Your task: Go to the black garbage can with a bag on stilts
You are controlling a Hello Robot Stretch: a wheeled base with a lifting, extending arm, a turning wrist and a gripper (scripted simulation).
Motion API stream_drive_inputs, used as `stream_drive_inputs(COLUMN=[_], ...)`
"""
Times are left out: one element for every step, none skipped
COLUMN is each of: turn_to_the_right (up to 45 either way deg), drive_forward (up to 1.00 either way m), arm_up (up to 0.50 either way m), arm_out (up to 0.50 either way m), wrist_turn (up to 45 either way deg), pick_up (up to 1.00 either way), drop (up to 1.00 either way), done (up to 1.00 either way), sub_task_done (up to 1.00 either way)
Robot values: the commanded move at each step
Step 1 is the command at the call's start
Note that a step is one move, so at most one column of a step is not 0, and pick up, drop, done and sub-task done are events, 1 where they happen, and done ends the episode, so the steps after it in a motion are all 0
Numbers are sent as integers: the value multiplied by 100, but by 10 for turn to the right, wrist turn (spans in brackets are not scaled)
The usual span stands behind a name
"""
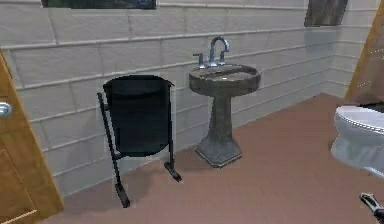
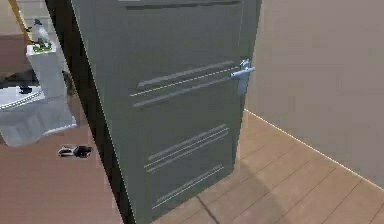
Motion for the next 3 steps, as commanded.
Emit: stream_drive_inputs(turn_to_the_right=[0,-240,0], drive_forward=[60,0,0], arm_up=[0,0,0], arm_out=[0,0,0], wrist_turn=[0,0,0], pick_up=[0,0,0], drop=[0,0,0], done=[0,0,100], sub_task_done=[0,0,0])
